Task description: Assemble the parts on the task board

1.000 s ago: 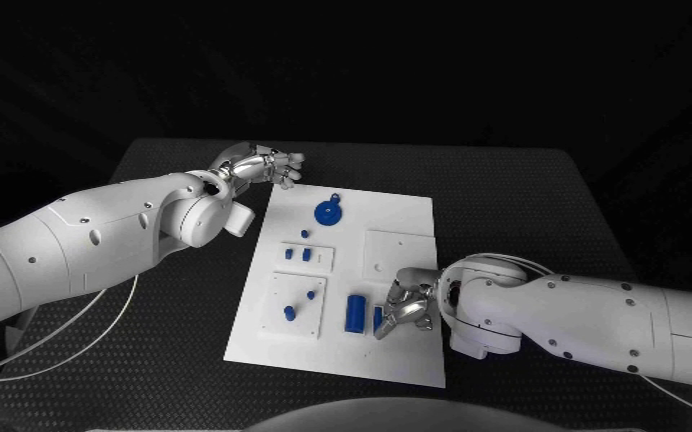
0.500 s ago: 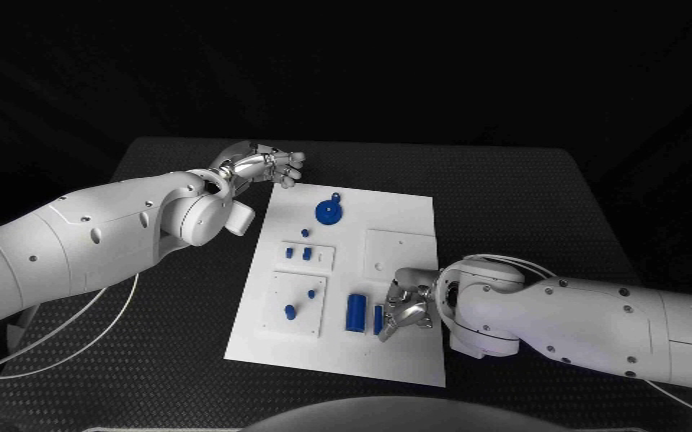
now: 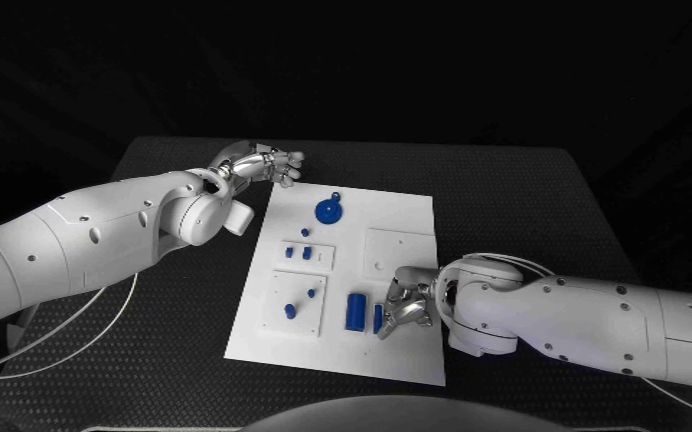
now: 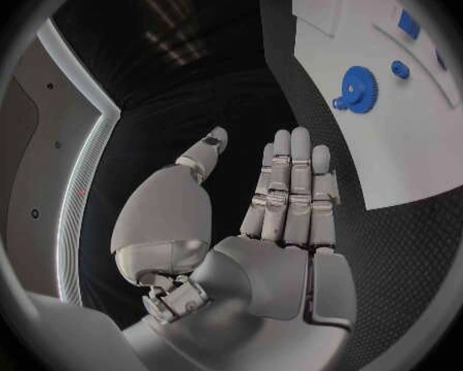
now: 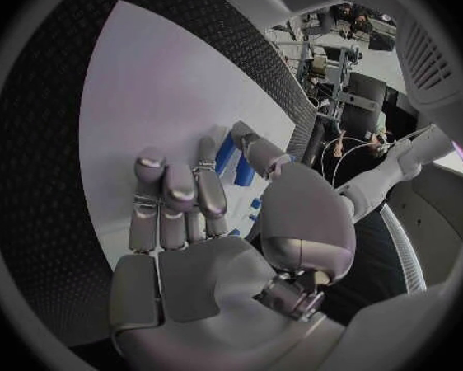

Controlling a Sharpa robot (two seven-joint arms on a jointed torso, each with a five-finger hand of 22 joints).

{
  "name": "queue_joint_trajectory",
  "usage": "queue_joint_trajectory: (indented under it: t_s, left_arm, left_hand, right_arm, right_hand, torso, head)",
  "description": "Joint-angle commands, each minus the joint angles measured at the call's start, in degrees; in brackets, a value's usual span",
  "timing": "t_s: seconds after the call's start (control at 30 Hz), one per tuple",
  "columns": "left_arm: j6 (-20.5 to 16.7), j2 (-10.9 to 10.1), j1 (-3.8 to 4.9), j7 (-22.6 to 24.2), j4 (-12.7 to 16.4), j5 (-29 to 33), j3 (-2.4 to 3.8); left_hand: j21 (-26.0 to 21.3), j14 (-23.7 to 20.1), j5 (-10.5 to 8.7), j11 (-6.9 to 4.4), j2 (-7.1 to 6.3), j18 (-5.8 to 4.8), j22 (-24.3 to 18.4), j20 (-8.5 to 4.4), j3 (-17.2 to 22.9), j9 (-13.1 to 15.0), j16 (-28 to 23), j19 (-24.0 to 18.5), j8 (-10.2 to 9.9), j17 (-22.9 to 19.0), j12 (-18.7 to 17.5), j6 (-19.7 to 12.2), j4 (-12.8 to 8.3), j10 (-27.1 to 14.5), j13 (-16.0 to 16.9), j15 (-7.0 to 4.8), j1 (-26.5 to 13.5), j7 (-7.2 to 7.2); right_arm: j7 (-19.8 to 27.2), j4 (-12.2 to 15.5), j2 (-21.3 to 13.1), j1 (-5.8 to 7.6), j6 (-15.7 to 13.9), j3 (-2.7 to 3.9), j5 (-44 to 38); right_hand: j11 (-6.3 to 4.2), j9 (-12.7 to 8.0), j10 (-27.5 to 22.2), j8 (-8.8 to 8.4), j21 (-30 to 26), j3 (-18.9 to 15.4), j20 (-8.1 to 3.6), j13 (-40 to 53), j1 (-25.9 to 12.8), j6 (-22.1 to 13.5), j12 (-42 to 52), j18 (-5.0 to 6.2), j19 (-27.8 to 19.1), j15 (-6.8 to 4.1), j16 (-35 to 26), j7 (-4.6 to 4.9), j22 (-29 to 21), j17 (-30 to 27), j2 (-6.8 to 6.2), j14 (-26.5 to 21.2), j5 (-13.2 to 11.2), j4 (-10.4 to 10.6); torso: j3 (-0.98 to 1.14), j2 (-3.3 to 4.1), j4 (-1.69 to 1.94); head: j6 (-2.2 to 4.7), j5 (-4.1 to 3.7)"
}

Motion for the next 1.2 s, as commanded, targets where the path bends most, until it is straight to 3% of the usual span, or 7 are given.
queue_joint_trajectory:
  t_s: [0.03,0.2,0.47,0.7,1.07,1.13,1.2]
  left_arm:
    - [0.8,-0.02,0.07,0.1,0.21,-0.39,0.03]
    - [0.82,-0.02,0.08,0.06,0.19,-0.54,0.03]
    - [0.83,0.0,0.08,-0.04,0.17,-0.54,0.03]
    - [0.82,-0.05,0.08,-0.14,0.28,-0.61,0.02]
    - [0.89,0.06,0.08,-0.21,0.08,-0.61,0.02]
    - [0.91,0.1,0.08,-0.2,0.0,-0.61,0.01]
    - [0.93,0.15,0.08,-0.17,-0.11,-0.61,0.01]
  left_hand:
    - [-0.4,0.53,-0.17,0.0,-0.05,0.48,0.09,0.48,0.06,-0.08,-0.26,0.05,0.34,0.1,-0.09,-0.46,0.14,-0.35,-0.08,-0.06,0.02,-0.04]
    - [-0.42,0.55,-0.14,-0.02,-0.01,0.49,0.12,0.46,0.1,-0.08,-0.29,0.05,0.35,0.15,-0.08,-0.45,0.06,-0.33,-0.08,-0.07,0.18,-0.06]
    - [-0.44,0.56,-0.13,-0.03,0.14,0.49,0.16,0.46,0.14,-0.07,-0.34,0.06,0.37,0.2,-0.07,-0.42,0.03,-0.3,-0.08,-0.07,0.28,-0.08]
    - [-0.49,0.59,-0.06,-0.04,0.42,0.48,0.26,0.46,0.18,-0.07,-0.43,0.08,0.4,0.32,-0.06,-0.41,-0.18,-0.28,-0.07,-0.07,0.61,-0.09]
    - [-0.51,0.6,-0.09,-0.03,0.49,0.47,0.29,0.47,0.14,-0.08,-0.46,0.09,0.4,0.38,-0.06,-0.42,-0.22,-0.28,-0.07,-0.06,0.64,-0.08]
    - [-0.52,0.6,-0.1,-0.03,0.49,0.47,0.3,0.47,0.13,-0.08,-0.47,0.09,0.4,0.38,-0.06,-0.42,-0.23,-0.28,-0.08,-0.06,0.64,-0.08]
    - [-0.52,0.6,-0.11,-0.03,0.49,0.46,0.3,0.48,0.11,-0.08,-0.48,0.09,0.4,0.39,-0.06,-0.42,-0.23,-0.28,-0.08,-0.06,0.64,-0.08]
  right_arm:
    - [-2.19,-0.72,0.02,-0.13,-0.52,-0.1,0.38]
    - [-2.58,-0.88,0.05,-0.13,0.32,-0.1,0.45]
    - [-2.84,-1.37,0.45,-0.13,0.58,-0.1,-0.5]
    - [-2.8,-1.64,0.49,-0.14,0.74,-0.1,-0.77]
    - [-2.13,-1.91,0.0,-0.16,0.87,-0.1,1.05]
    - [-1.55,-1.88,-0.48,-0.15,1.11,-0.09,2.83]
    - [-0.77,-1.67,-1.11,-0.12,1.48,-0.08,5.79]
  right_hand:
    - [-0.13,-0.27,0.27,0.26,-0.15,-0.01,0.41,1.02,-0.47,0.31,0.29,2.48,0.01,-0.31,-0.24,0.09,0.07,0.01,0.84,-0.01,-0.11,0.31]
    - [-0.21,-0.36,0.48,0.29,-0.1,0.15,0.45,1.21,-0.87,0.56,0.52,2.48,-0.08,-0.34,-0.24,0.01,0.14,0.0,1.57,0.0,0.05,0.02]
    - [-0.47,-0.69,0.76,0.46,0.06,2.18,0.68,1.36,0.66,1.51,0.63,2.48,-0.18,-0.45,-0.25,-0.27,0.3,-0.09,3.75,0.02,1.05,-4.36]
    - [-0.64,-0.69,1.13,0.76,0.13,2.94,0.9,1.58,0.74,2.18,0.9,2.48,-0.08,-0.46,-0.24,-0.49,0.32,-0.15,4.29,0.07,0.56,-4.91]
    - [-0.68,-0.83,1.2,0.78,0.18,2.46,1.12,1.54,-0.9,2.41,0.76,2.48,0.04,-0.51,-0.24,-0.52,0.3,-0.25,3.29,0.13,0.41,-4.63]
    - [-0.64,-0.91,1.1,0.71,0.18,2.24,1.12,1.45,-1.27,2.36,0.59,2.48,0.05,-0.52,-0.26,-0.48,0.29,-0.29,2.43,0.13,0.49,-4.59]
    - [-0.47,-1.07,0.66,0.49,0.13,1.69,1.1,1.02,-2.1,2.05,-0.06,2.48,0.06,-0.5,-0.32,-0.33,0.24,-0.36,0.76,0.13,1.85,-4.12]
  torso:
    - [-0.02,-0.01,0.02]
    - [-0.06,-0.04,0.02]
    - [-0.04,-0.04,-0.05]
    - [0.01,-0.01,-0.03]
    - [0.05,0.0,-0.06]
    - [0.06,-0.01,-0.07]
    - [0.08,-0.01,-0.07]
  head:
    - [-0.03,-0.01]
    - [0.01,-0.01]
    - [0.03,-0.11]
    - [0.14,-0.26]
    - [0.37,-0.3]
    - [0.39,-0.34]
    - [0.5,-0.38]
